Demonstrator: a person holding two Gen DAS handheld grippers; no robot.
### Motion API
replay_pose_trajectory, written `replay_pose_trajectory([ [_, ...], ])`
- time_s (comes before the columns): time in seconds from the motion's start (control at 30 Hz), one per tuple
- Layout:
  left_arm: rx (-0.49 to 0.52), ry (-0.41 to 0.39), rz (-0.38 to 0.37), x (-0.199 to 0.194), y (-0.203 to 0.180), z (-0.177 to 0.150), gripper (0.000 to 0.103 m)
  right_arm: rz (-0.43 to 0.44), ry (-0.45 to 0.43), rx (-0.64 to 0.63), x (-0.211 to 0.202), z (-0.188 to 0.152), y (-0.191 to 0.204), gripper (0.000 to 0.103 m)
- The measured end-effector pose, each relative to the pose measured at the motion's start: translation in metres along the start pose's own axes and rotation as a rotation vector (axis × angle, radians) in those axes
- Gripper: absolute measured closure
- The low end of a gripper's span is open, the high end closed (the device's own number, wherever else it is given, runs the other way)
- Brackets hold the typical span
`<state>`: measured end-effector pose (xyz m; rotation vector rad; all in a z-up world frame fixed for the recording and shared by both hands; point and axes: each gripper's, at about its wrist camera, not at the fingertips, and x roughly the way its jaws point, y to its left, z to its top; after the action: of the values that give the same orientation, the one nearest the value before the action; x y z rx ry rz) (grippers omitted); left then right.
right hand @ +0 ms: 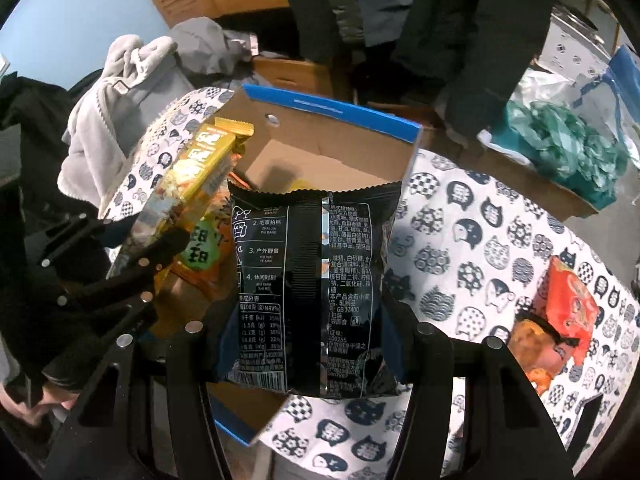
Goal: Organize snacks
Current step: 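Open both grippers to drop the yellow stick and black bag into the box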
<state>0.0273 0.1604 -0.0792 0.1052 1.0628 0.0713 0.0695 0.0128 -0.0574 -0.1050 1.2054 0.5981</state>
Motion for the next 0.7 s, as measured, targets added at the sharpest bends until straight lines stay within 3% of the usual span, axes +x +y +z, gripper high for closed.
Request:
replay_pose_trajectory([
  [0.17, -0.004, 0.015, 0.030, 0.003, 0.004, -0.002, 0.070, 0.008, 0.010, -0.015, 0.008, 0.006, 0.008, 0.045],
  [0.23, 0.004, 0.016, 0.053, 0.002, 0.004, -0.001, 0.064, 0.013, 0.015, -0.014, 0.011, 0.007, 0.010, 0.045],
  [0.3, -0.001, 0.007, 0.056, -0.001, 0.007, -0.001, 0.051, 0.023, 0.019, -0.010, 0.014, 0.009, 0.011, 0.045],
  [0.5, -0.016, -0.020, 0.059, -0.012, 0.014, -0.002, 0.035, 0.048, 0.024, -0.022, 0.019, 0.010, 0.016, 0.044],
  [0.57, -0.022, -0.022, 0.056, -0.013, 0.016, -0.002, 0.035, 0.061, 0.023, -0.029, 0.021, 0.009, 0.017, 0.041],
  [0.63, -0.030, -0.024, 0.048, -0.014, 0.017, -0.001, 0.035, 0.054, 0.019, -0.032, 0.021, 0.008, 0.016, 0.031],
  [0.7, -0.036, -0.022, 0.041, -0.015, 0.016, 0.000, 0.035, 0.054, 0.012, -0.032, 0.019, 0.007, 0.015, 0.031],
])
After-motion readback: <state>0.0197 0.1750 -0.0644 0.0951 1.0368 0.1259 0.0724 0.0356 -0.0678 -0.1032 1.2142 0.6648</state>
